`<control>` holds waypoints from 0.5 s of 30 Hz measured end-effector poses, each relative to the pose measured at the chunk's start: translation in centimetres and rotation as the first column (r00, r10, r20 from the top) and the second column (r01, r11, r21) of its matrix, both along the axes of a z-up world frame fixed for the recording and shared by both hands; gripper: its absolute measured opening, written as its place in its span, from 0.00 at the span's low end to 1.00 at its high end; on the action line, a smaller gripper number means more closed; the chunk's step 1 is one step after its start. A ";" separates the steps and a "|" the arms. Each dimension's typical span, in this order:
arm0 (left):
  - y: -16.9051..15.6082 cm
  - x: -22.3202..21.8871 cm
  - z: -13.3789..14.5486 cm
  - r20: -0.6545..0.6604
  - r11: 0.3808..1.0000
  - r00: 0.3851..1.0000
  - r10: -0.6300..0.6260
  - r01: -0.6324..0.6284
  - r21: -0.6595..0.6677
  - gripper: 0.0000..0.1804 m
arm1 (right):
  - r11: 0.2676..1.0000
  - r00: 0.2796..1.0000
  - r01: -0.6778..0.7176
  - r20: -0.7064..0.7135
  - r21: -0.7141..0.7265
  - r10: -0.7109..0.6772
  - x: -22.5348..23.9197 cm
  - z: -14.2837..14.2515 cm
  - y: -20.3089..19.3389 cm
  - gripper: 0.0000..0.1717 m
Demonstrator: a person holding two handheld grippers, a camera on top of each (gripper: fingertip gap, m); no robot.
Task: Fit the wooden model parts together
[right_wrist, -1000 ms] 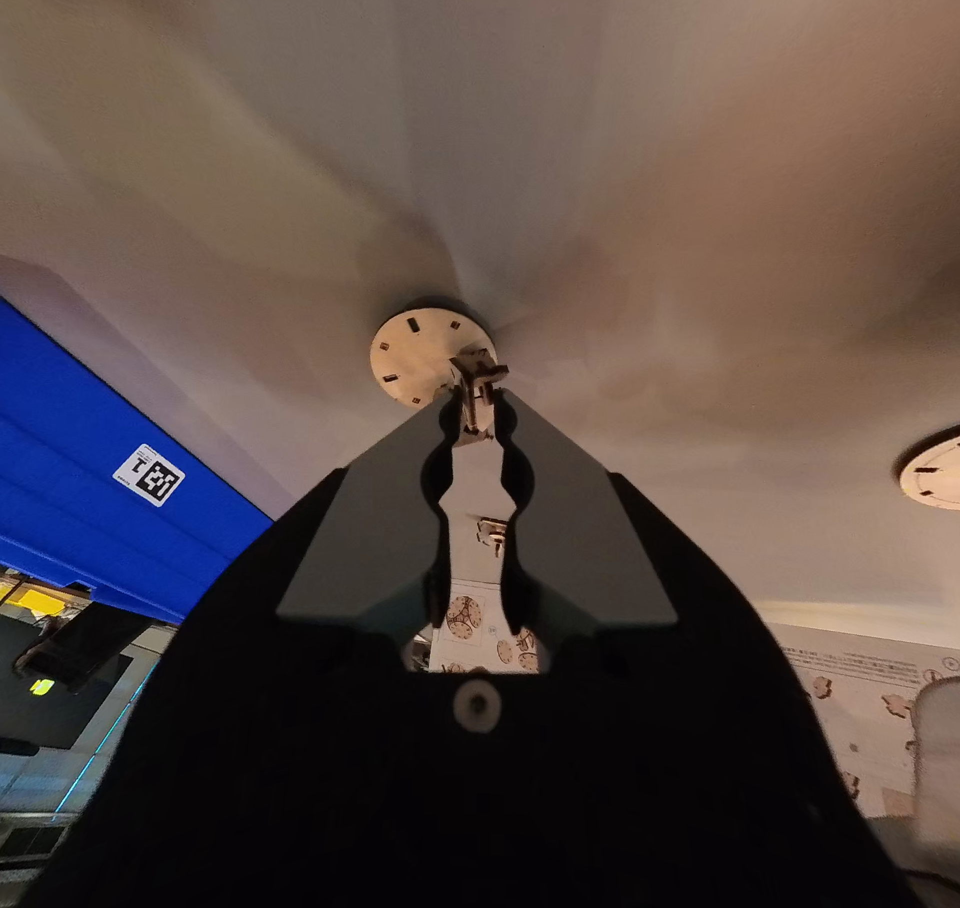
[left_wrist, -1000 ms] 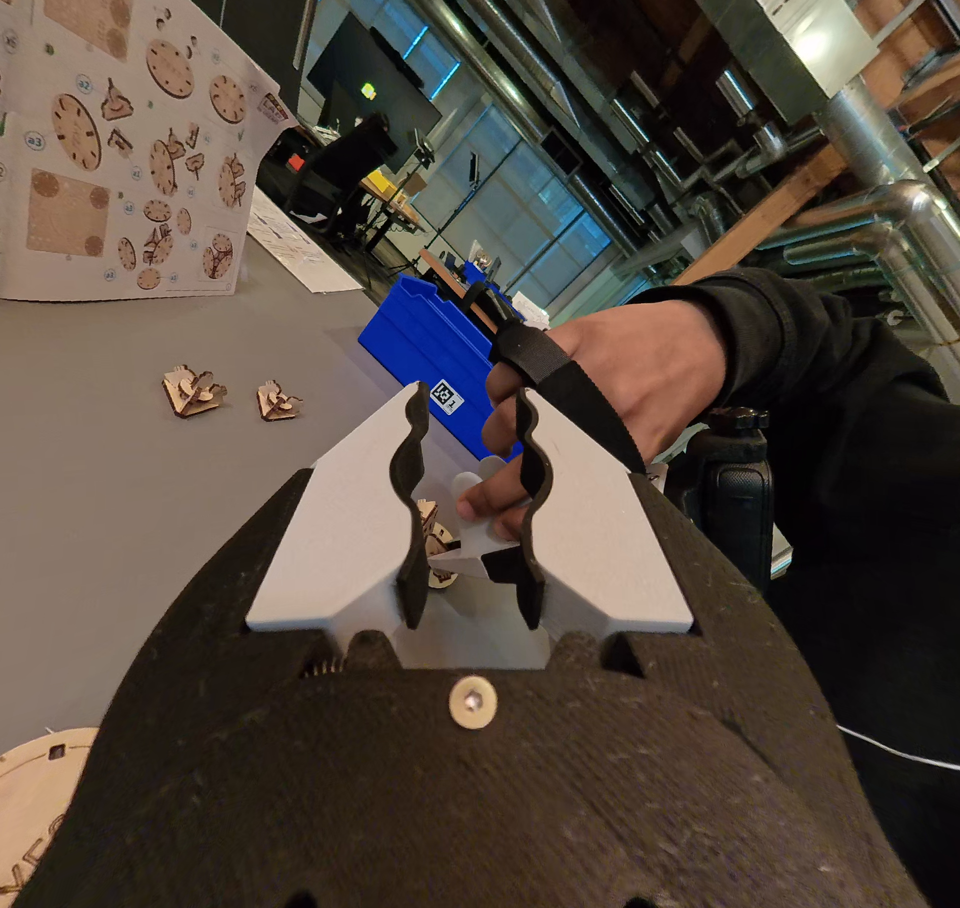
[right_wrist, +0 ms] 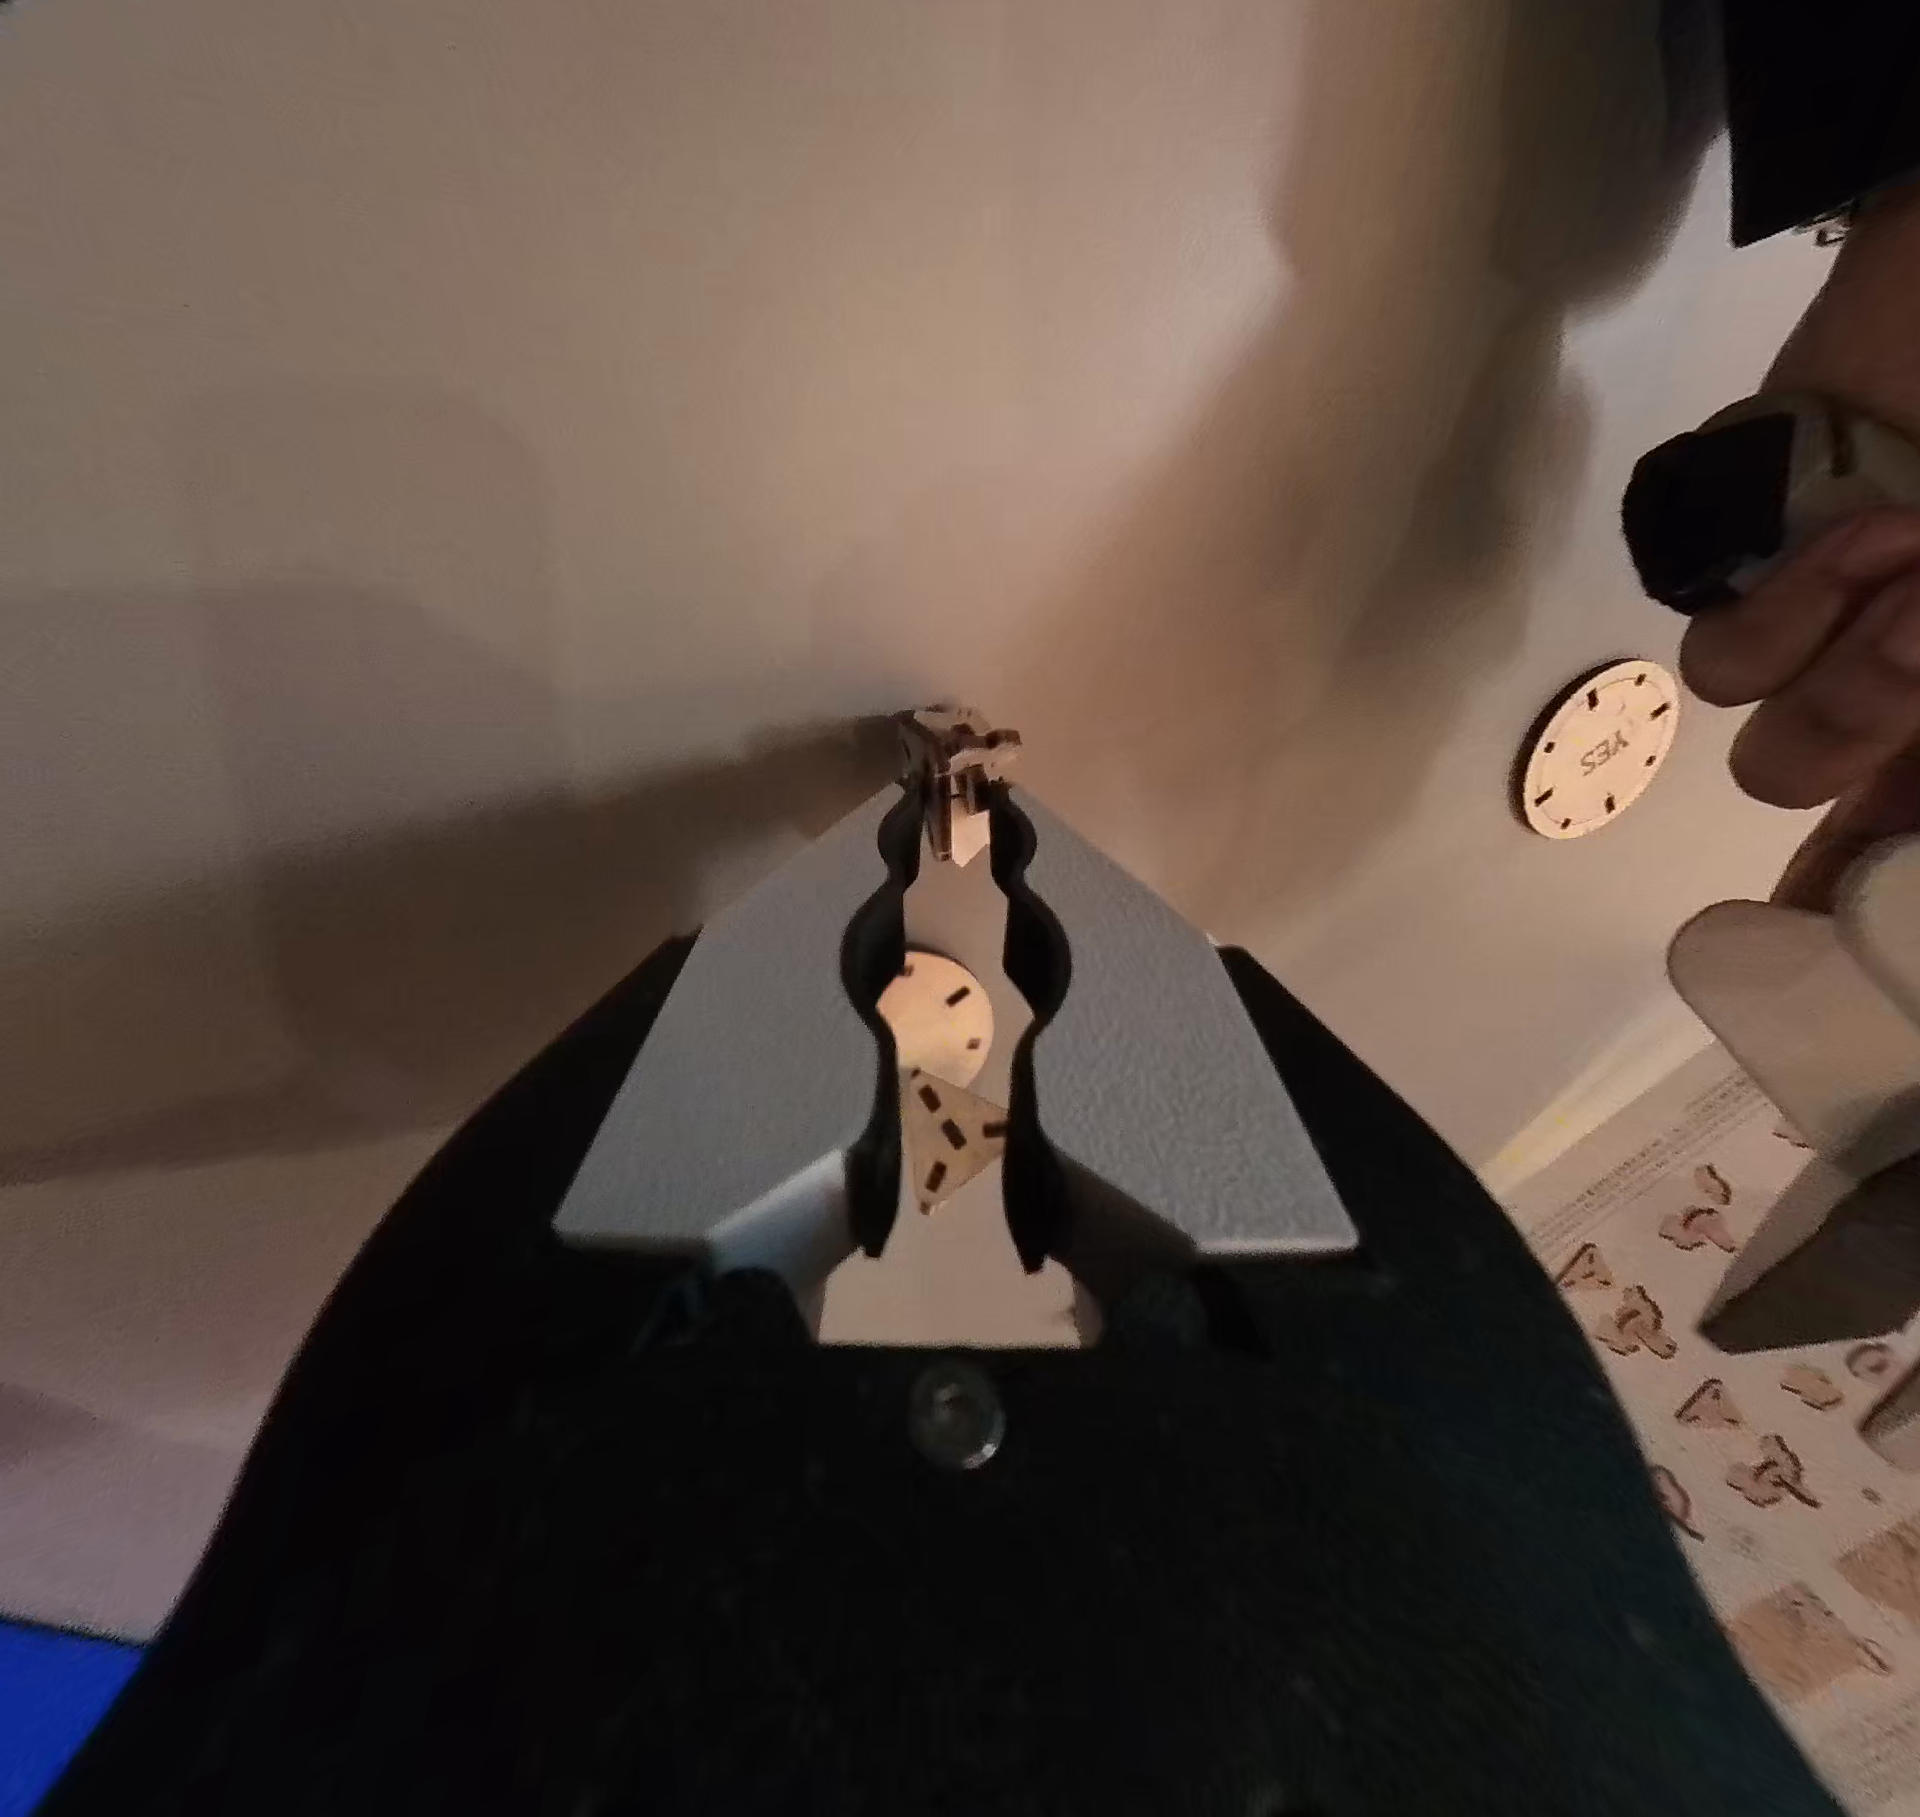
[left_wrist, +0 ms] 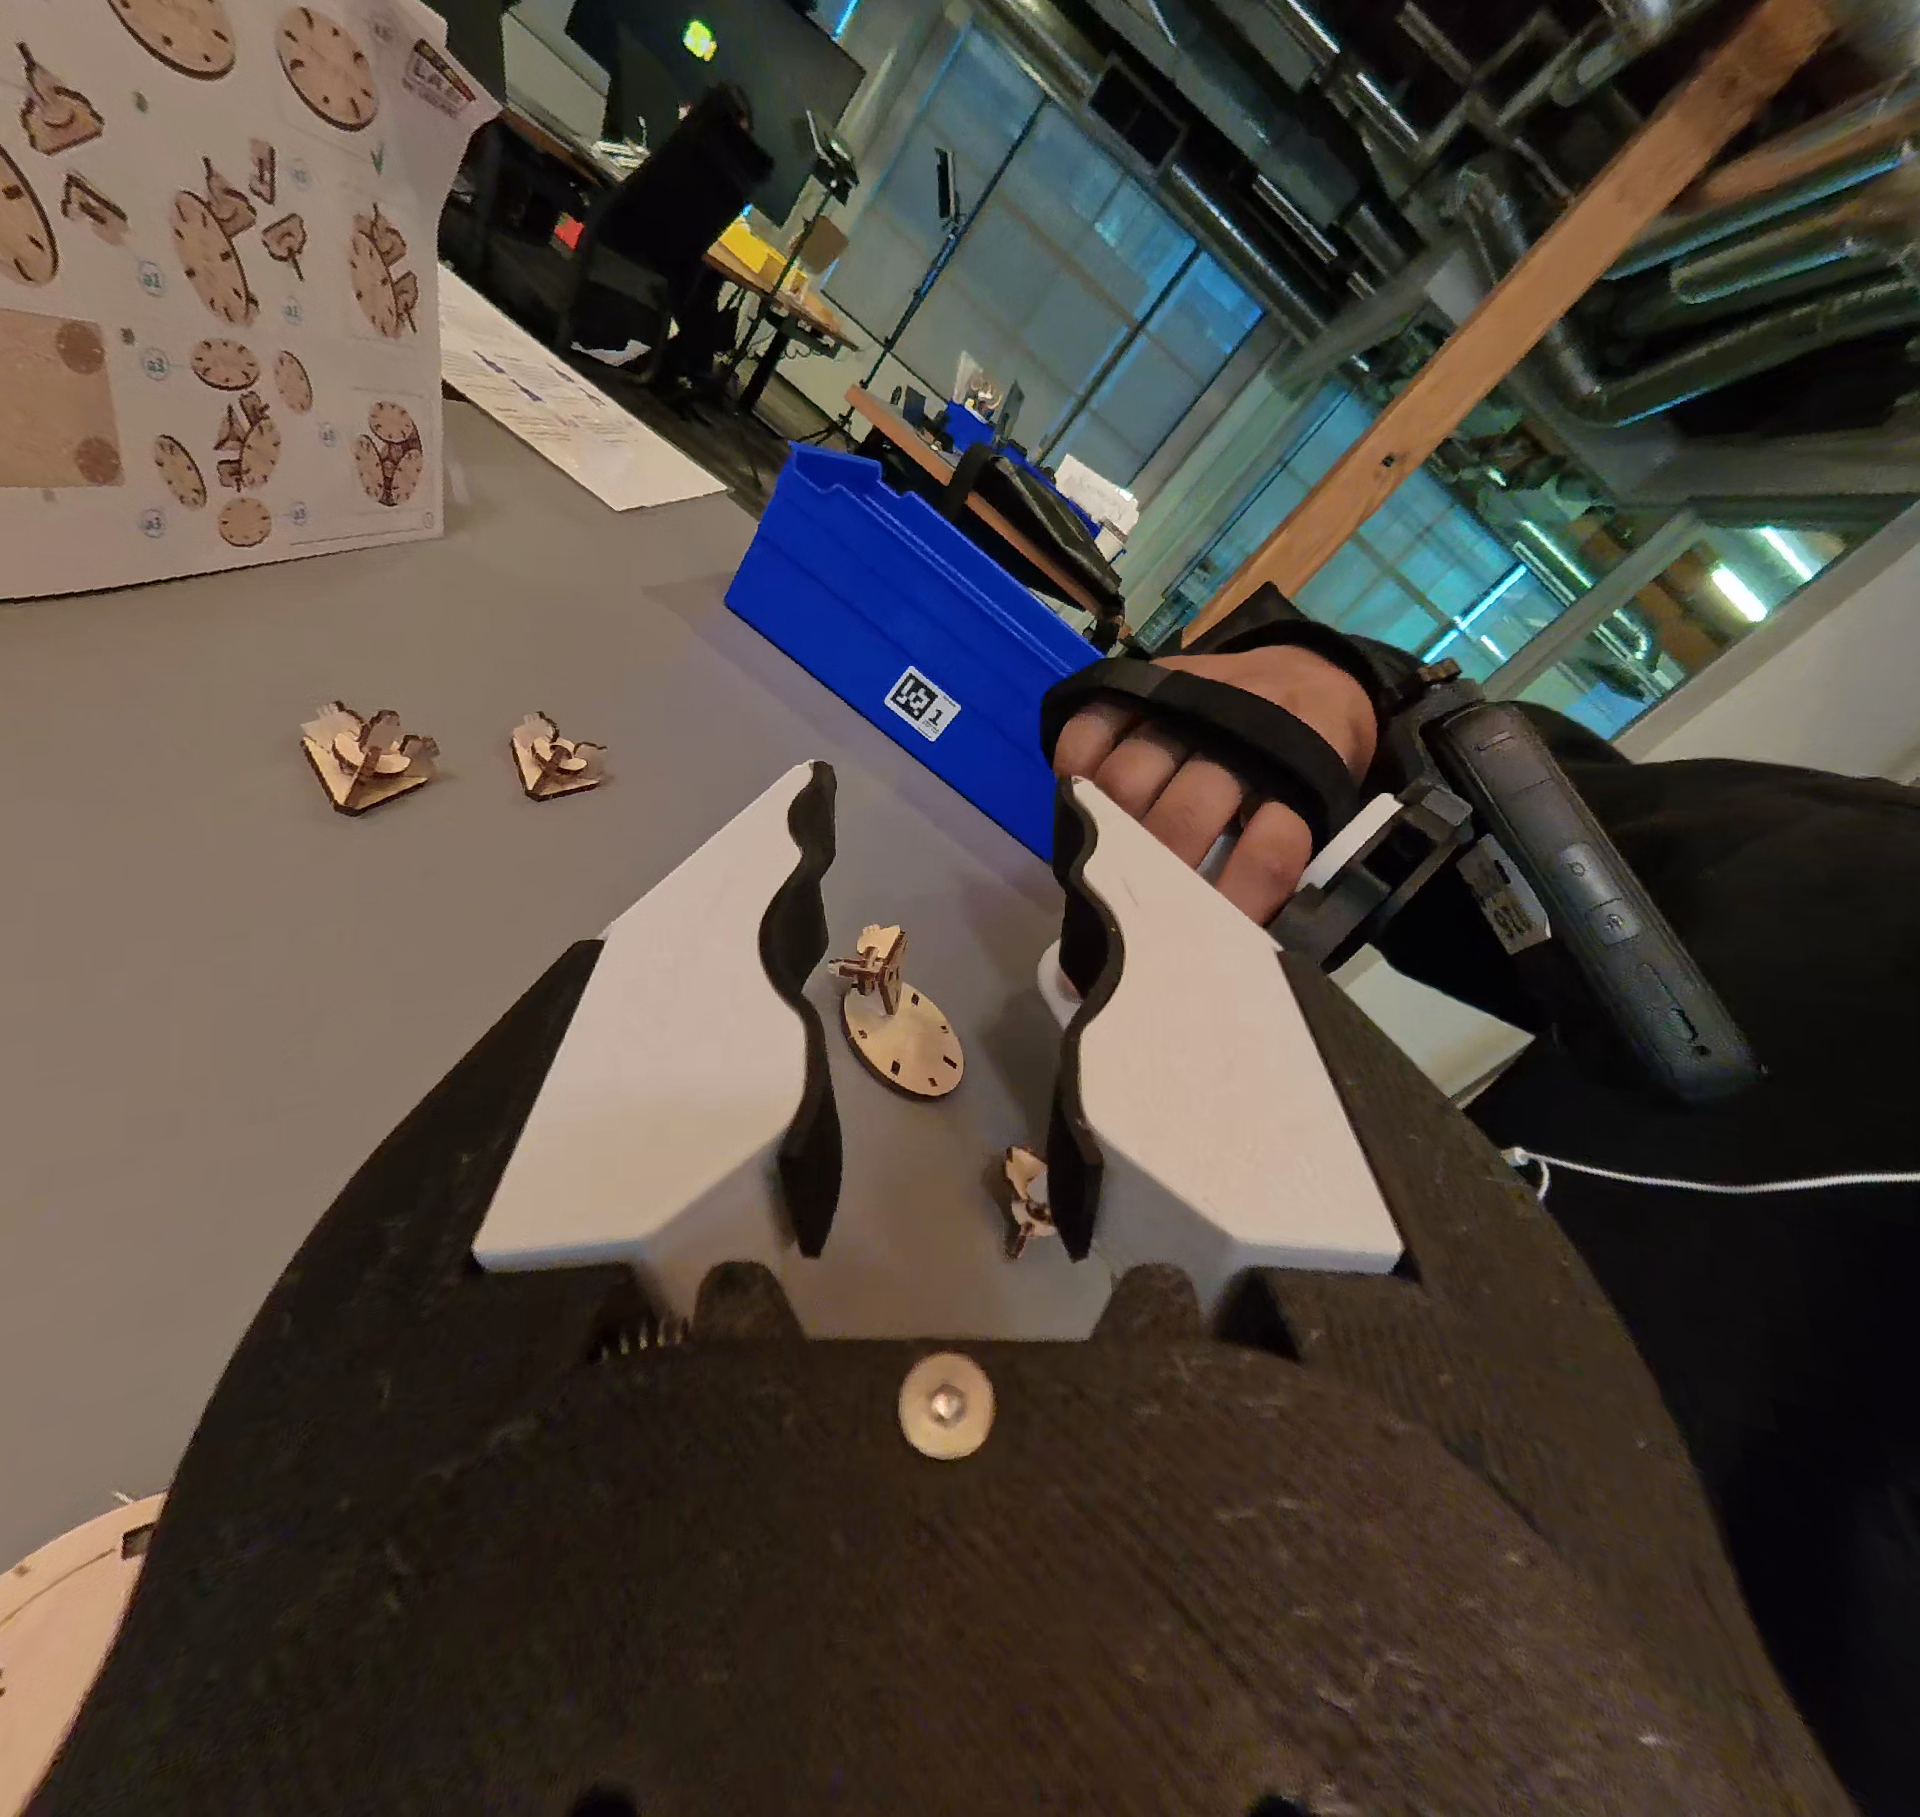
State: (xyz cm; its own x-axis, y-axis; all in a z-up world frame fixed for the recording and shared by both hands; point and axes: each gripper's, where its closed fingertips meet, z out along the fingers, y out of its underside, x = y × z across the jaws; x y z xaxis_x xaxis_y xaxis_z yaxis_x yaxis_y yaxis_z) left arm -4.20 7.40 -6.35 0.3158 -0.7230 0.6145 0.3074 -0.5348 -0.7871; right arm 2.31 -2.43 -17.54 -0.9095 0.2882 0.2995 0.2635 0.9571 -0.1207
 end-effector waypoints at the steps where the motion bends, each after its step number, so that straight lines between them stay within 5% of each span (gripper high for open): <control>1: 0.0 0.0 0.0 0.004 1.000 1.000 -0.002 0.002 -0.001 0.22 | 1.000 1.000 0.002 -0.011 -0.002 -0.002 0.0 -0.1 0.0 0.07; 11: -0.7 1.2 -0.6 -0.048 0.999 0.998 -0.044 0.044 0.003 0.22 | 0.965 0.941 0.188 -0.248 -0.186 -0.231 -0.2 2.7 1.0 0.19; 15: -1.5 2.1 -0.7 -0.082 0.995 0.992 -0.097 0.099 0.022 0.22 | 0.793 0.713 0.317 -0.420 -0.520 -0.561 0.3 6.8 2.7 0.25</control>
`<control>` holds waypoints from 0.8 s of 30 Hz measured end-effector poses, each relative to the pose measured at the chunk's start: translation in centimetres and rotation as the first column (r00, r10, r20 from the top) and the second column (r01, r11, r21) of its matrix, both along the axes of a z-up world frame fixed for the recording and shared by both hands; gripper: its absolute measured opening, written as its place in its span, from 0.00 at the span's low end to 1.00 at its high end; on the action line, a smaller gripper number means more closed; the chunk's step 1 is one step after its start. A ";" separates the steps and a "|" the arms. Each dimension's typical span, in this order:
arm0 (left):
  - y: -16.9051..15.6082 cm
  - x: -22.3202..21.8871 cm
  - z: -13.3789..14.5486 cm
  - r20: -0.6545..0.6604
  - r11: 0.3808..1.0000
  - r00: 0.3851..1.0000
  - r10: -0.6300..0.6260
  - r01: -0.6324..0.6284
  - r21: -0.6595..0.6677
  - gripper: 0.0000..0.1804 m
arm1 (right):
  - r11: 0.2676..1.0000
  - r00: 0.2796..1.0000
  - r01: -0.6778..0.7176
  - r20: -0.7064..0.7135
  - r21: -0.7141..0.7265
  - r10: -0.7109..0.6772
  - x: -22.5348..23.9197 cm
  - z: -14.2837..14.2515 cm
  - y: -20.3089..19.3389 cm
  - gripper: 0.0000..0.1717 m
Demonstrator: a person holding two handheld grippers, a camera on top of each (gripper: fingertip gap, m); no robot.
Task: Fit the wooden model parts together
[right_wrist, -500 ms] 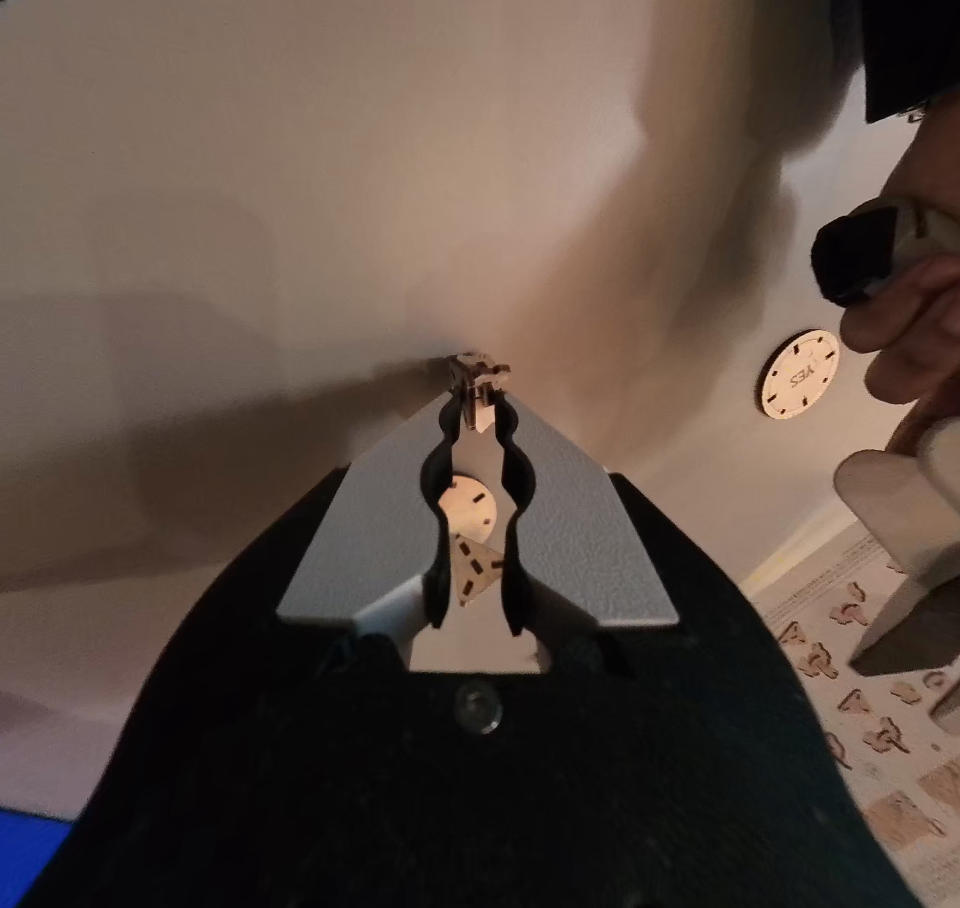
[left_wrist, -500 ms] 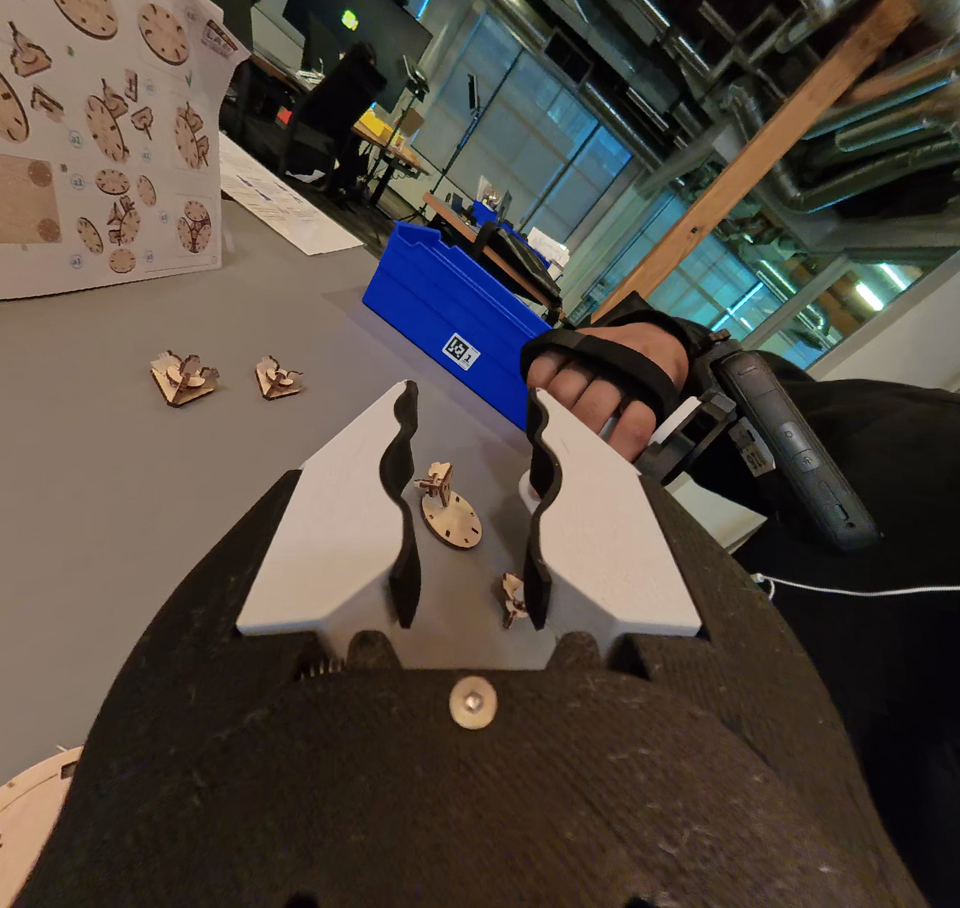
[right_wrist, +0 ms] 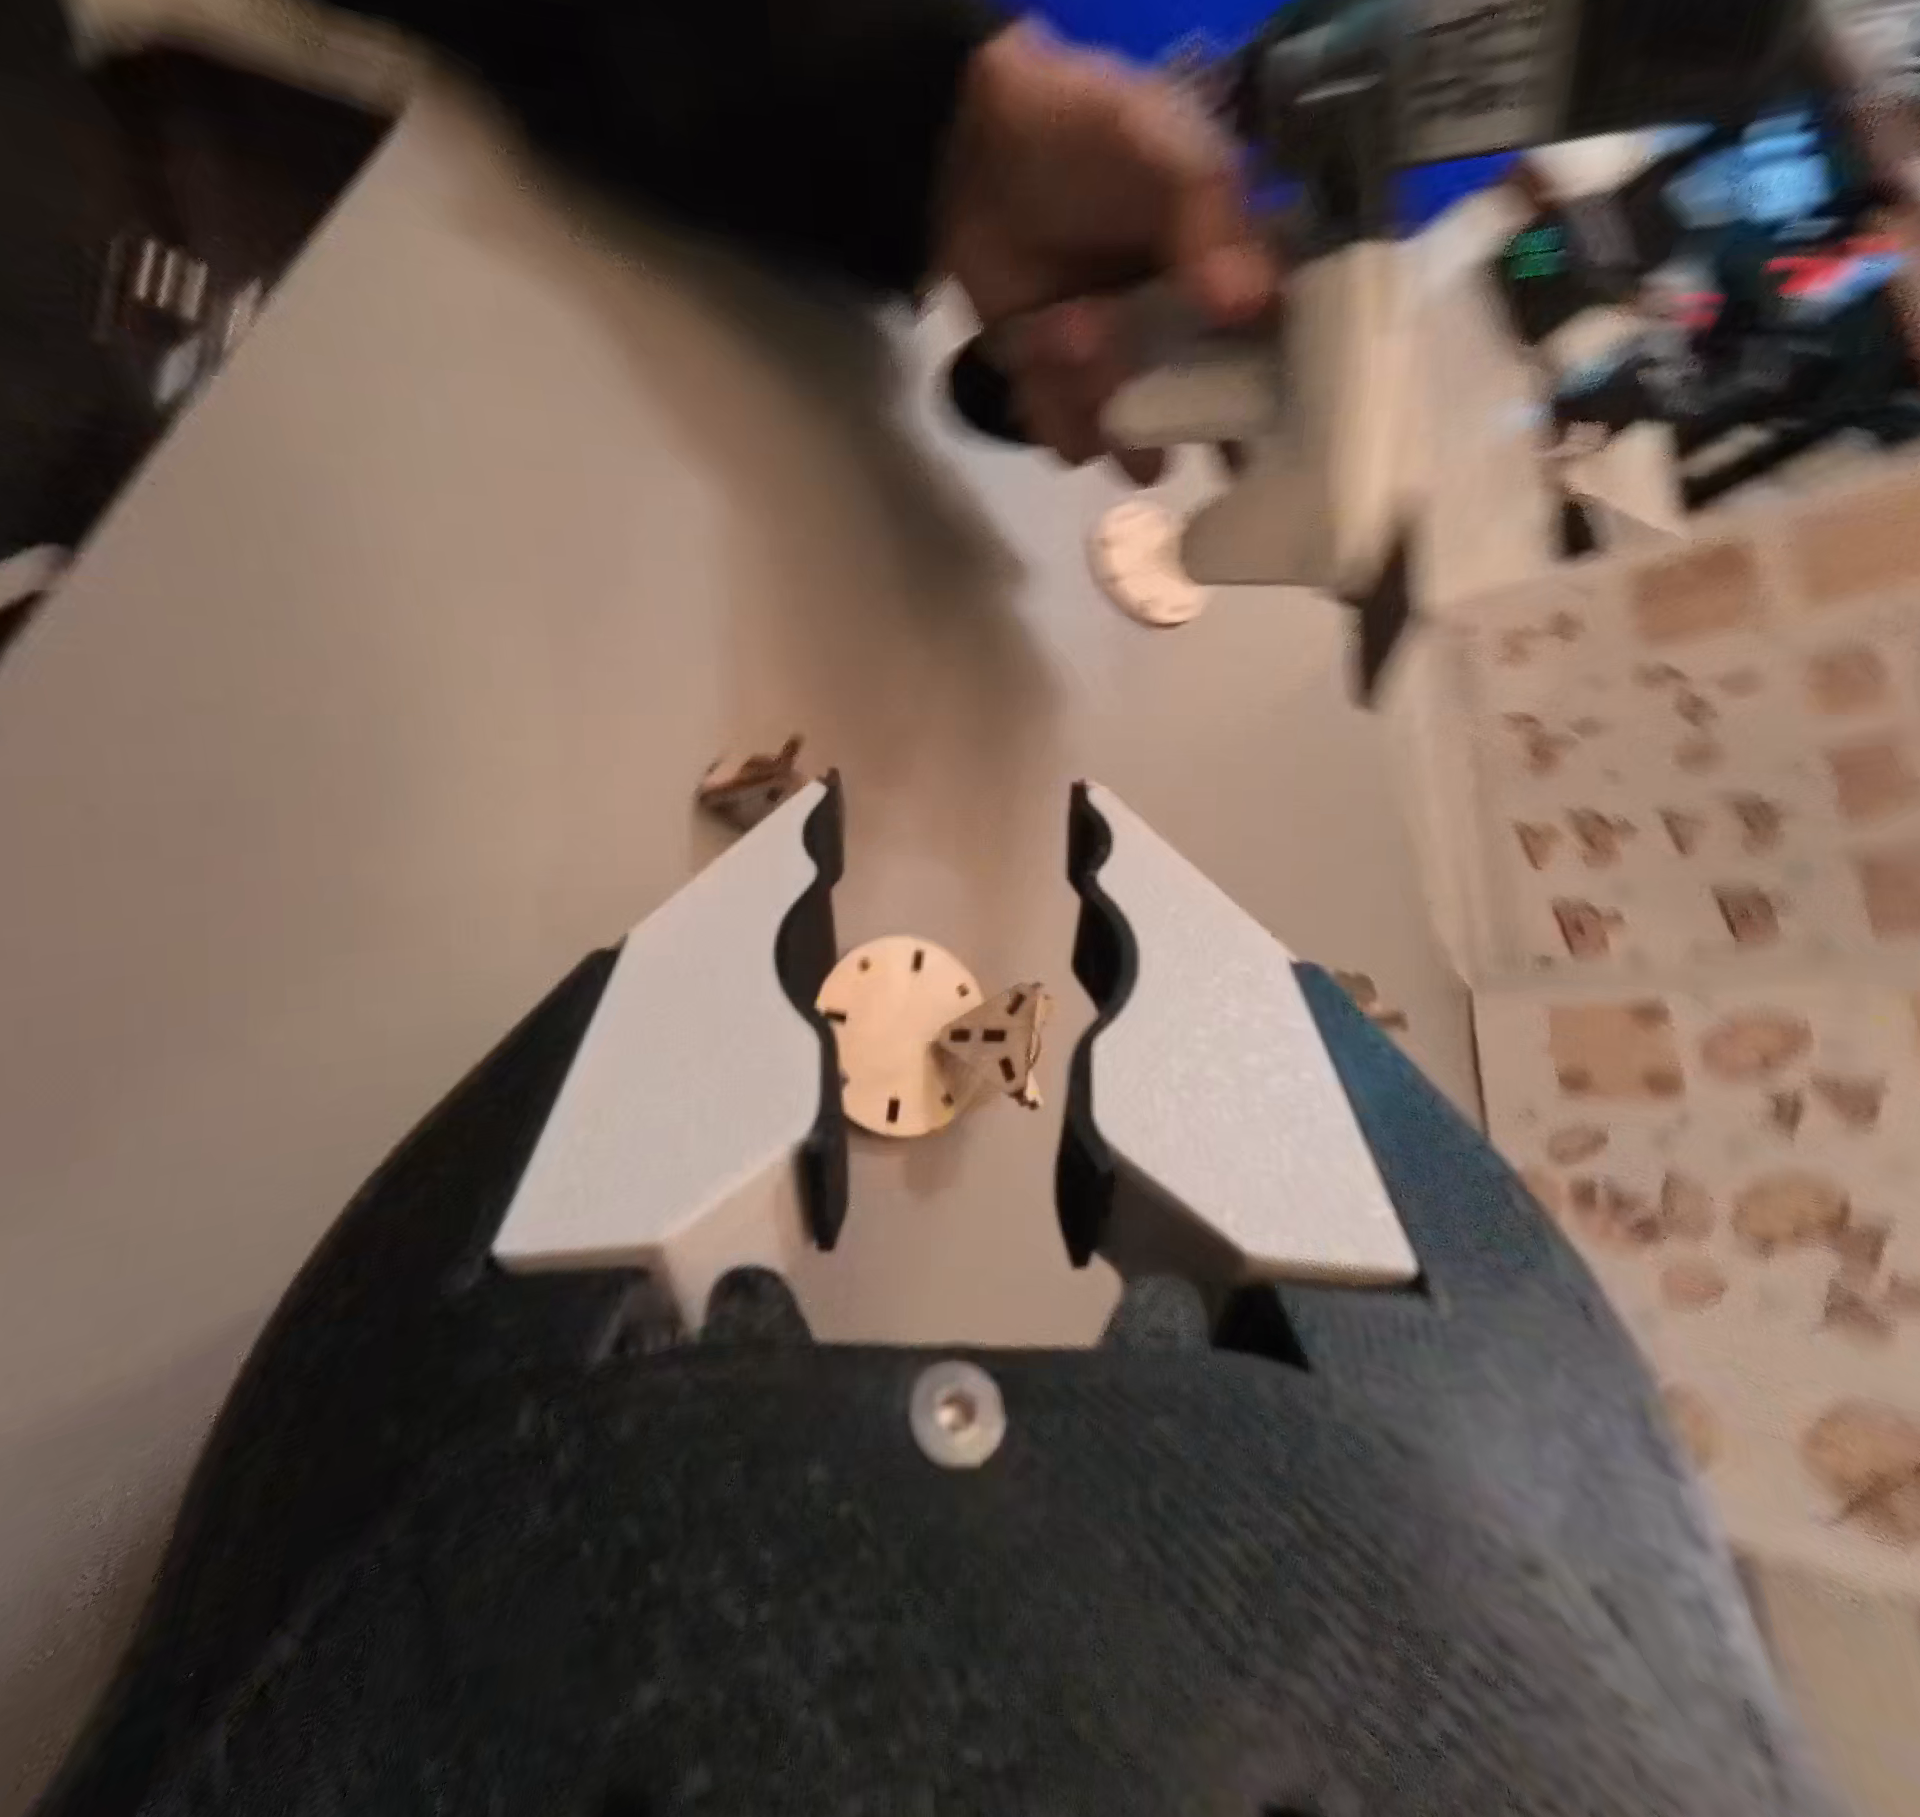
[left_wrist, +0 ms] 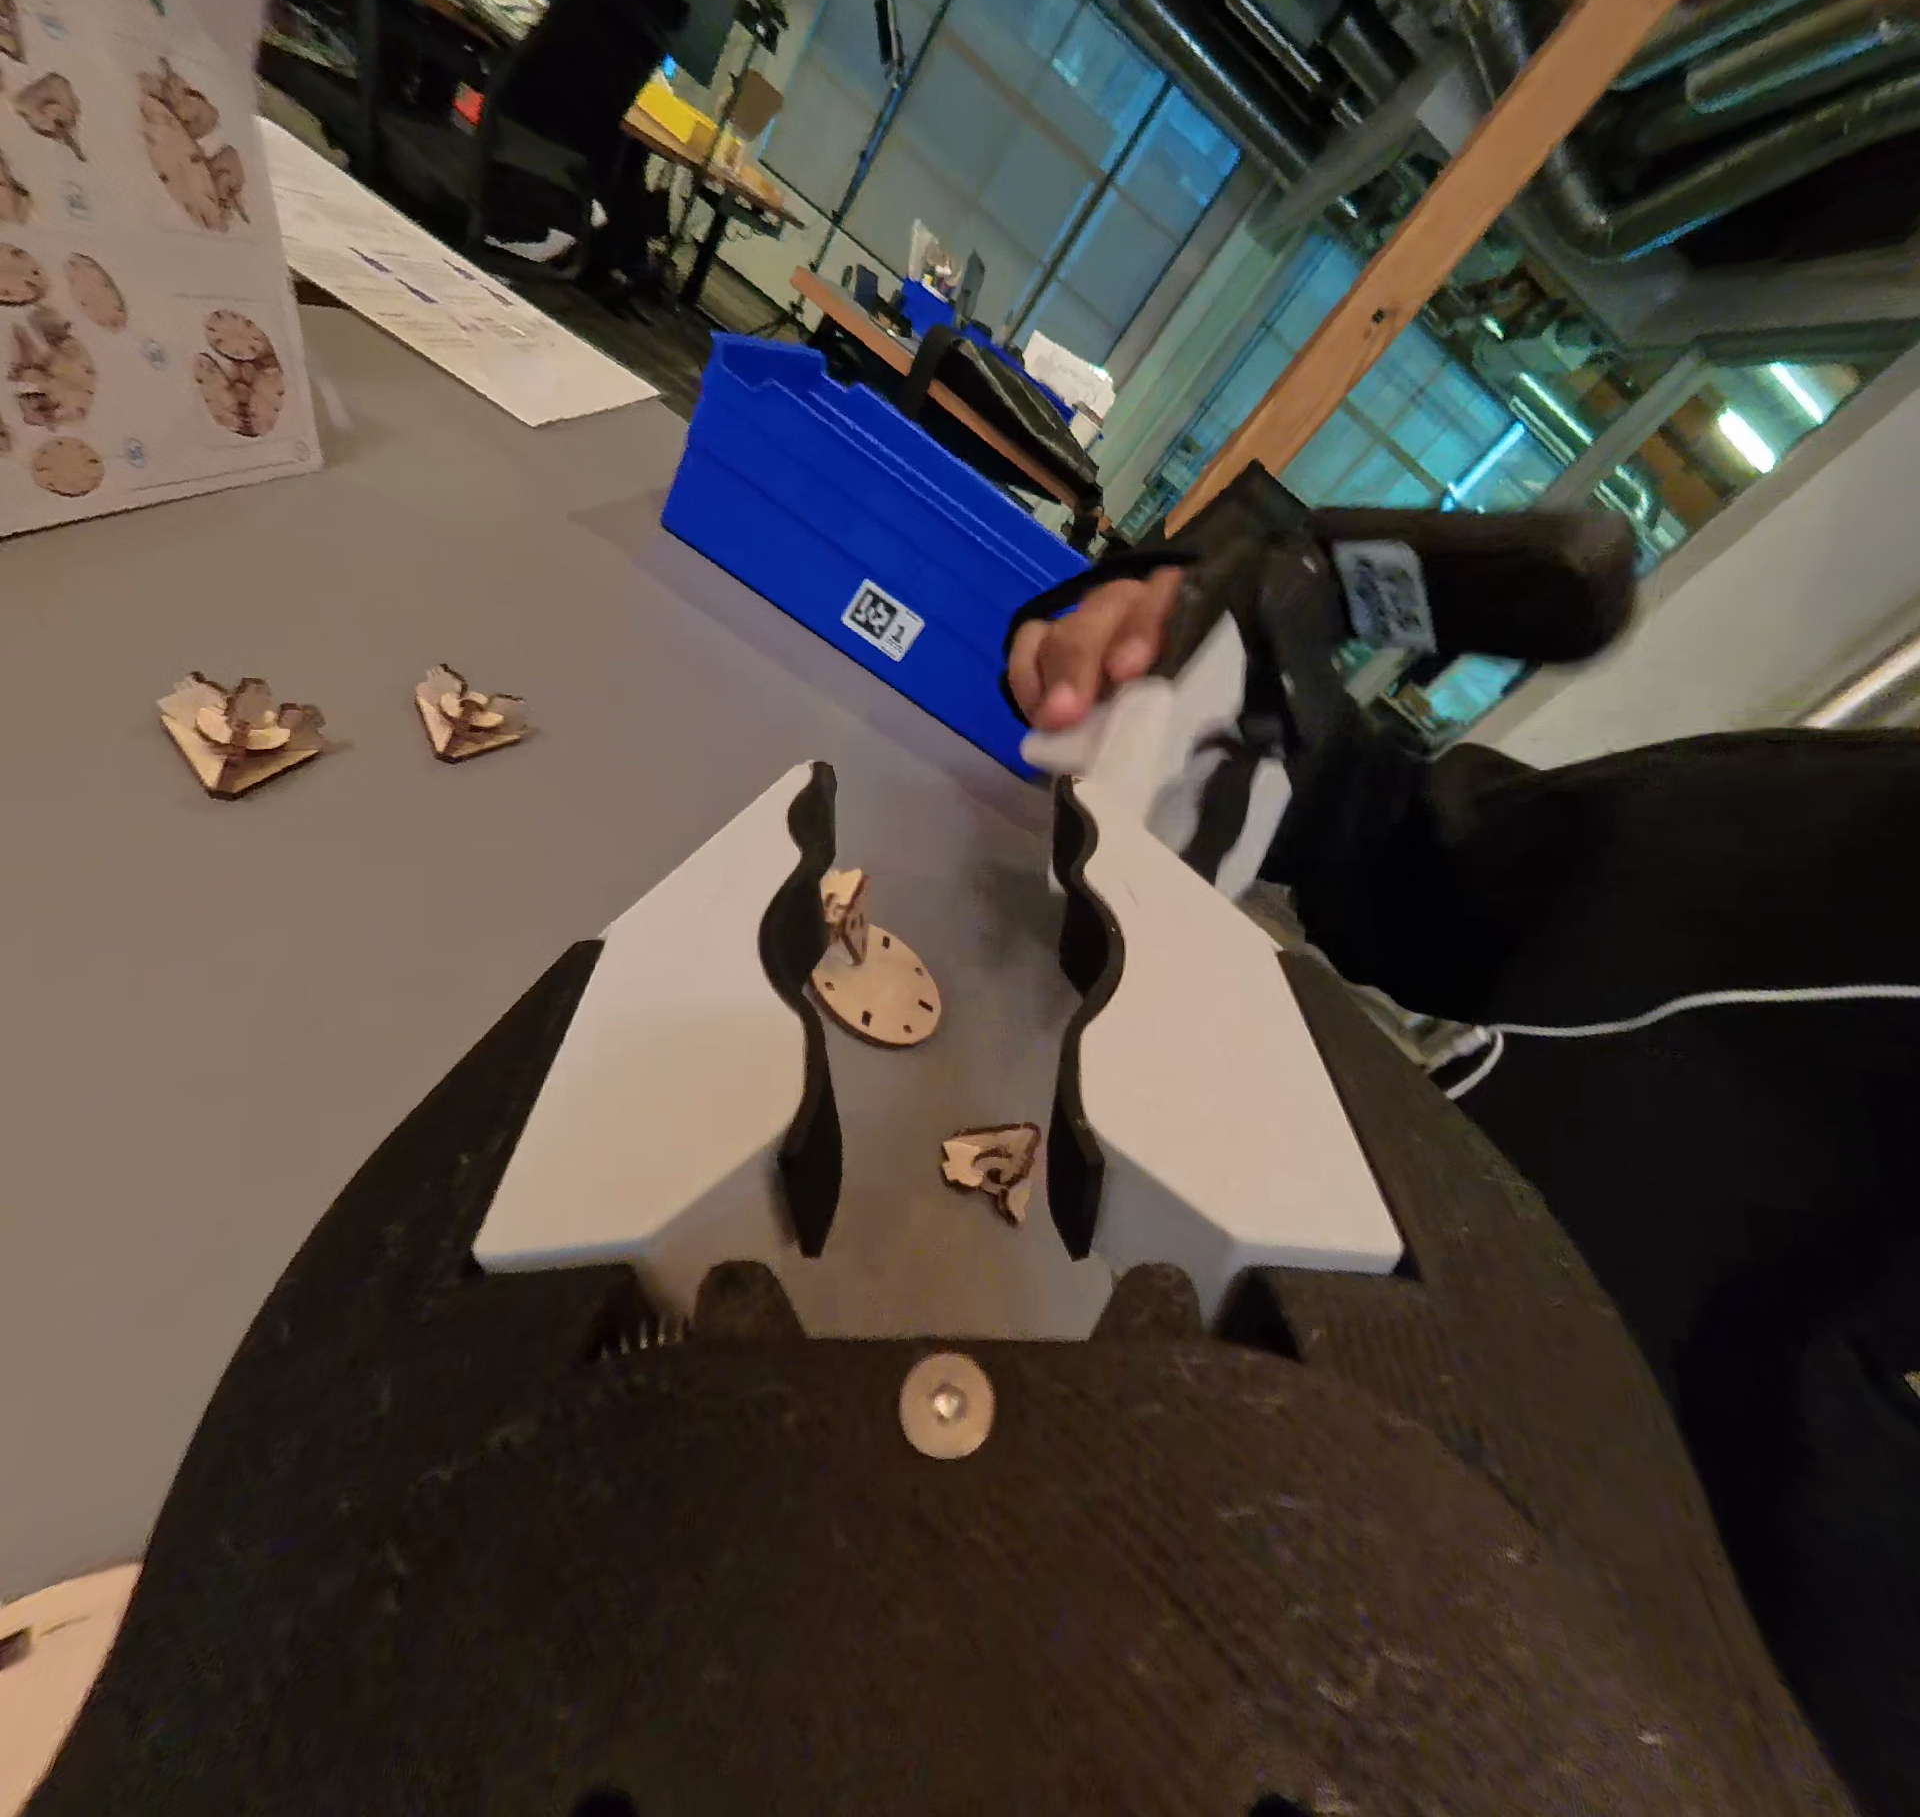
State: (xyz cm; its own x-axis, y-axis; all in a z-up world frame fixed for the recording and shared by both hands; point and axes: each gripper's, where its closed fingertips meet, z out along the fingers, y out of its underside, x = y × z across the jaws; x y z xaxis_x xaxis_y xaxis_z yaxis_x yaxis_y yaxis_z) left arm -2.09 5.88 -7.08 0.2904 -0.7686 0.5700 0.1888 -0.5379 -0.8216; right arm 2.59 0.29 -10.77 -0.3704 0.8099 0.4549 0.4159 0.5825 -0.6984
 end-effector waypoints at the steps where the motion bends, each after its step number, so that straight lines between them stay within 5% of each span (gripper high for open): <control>1: -0.4 0.4 -0.1 -0.015 1.000 1.000 -0.025 0.025 0.008 0.22 | 0.989 0.989 0.088 -0.111 -0.122 -0.101 0.4 1.3 0.9 0.26; 3: -1.5 1.4 -0.5 -0.071 0.996 0.994 -0.083 0.086 0.037 0.22 | 0.861 0.923 0.194 -0.211 -0.470 -0.323 1.8 2.9 3.3 0.26; 5: -2.9 2.6 -1.8 -0.190 0.984 0.971 -0.144 0.161 0.079 0.22 | 0.744 0.880 0.090 -0.297 -0.662 -0.371 2.9 3.8 5.1 0.22; 7: -3.9 3.4 -4.3 -0.358 0.970 0.920 -0.161 0.214 0.115 0.20 | 0.734 0.855 0.099 -0.320 -0.672 -0.408 3.1 3.1 7.4 0.24; 10: -3.4 4.0 -6.8 -0.509 0.961 0.858 -0.069 0.194 0.197 0.09 | 0.821 0.877 0.219 -0.263 -0.528 -0.403 2.8 1.5 8.6 0.29; 14: -5.0 5.5 -5.9 -0.471 0.937 0.872 -0.134 0.267 0.227 0.07 | 0.849 0.755 0.244 -0.458 -0.469 -0.469 2.4 3.3 11.8 0.21; 24: -6.5 4.5 -5.5 -0.439 0.920 0.869 -0.231 0.341 0.192 0.15 | 0.833 0.796 0.223 -0.399 -0.506 -0.455 1.5 2.2 8.0 0.25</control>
